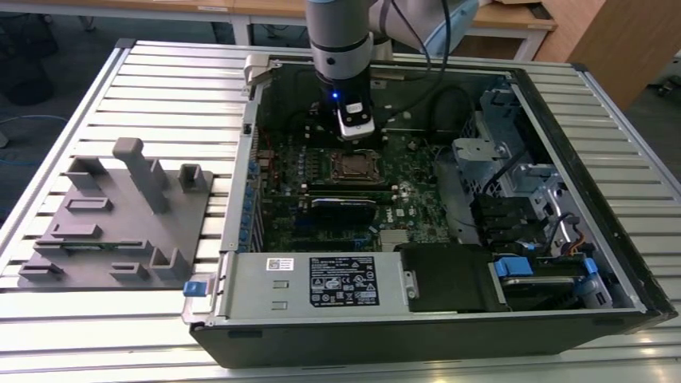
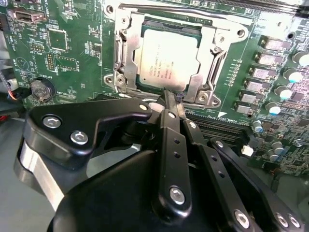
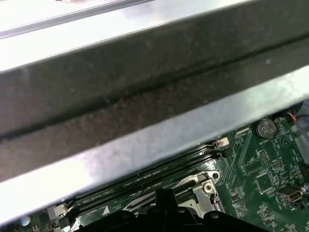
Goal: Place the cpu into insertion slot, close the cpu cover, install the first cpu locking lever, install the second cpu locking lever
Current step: 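Install the first cpu locking lever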
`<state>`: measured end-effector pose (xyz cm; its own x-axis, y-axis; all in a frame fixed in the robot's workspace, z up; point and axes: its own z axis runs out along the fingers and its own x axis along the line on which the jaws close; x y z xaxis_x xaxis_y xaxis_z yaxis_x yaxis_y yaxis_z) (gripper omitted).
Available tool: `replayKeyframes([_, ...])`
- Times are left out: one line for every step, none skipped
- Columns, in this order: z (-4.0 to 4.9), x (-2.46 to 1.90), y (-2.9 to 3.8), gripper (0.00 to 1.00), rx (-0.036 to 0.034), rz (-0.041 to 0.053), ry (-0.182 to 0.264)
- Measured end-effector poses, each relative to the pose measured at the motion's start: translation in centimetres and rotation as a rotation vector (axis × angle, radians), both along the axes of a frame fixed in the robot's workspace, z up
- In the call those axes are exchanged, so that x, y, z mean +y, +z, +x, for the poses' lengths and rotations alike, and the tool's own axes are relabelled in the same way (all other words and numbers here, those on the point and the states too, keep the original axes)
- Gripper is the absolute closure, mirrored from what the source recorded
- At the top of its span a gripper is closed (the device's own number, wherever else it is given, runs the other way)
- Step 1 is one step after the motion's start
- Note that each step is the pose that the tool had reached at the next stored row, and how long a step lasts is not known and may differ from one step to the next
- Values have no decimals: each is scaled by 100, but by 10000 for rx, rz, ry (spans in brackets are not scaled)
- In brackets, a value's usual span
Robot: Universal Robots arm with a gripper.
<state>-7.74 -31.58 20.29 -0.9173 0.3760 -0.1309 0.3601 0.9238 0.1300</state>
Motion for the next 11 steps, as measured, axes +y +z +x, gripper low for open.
replayKeyframes([0, 0, 17, 90, -1, 2, 0])
replayKeyframes([0, 0, 38, 90, -1, 2, -1])
replayKeyframes([0, 0, 62, 90, 0, 2, 0])
replayKeyframes([0, 0, 89, 90, 2, 1, 0])
replayKeyframes([1, 0, 113, 90, 1, 2, 0])
replayKeyframes([1, 0, 135, 90, 2, 2, 0])
replayKeyframes([1, 0, 156, 90, 4, 1, 0])
replayKeyframes([1, 0, 167, 90, 4, 0, 0])
replayKeyframes([2, 0, 168, 90, 3, 2, 0])
replayKeyframes([2, 0, 168, 90, 3, 3, 0])
replayKeyframes([2, 1, 168, 90, 2, 4, 0])
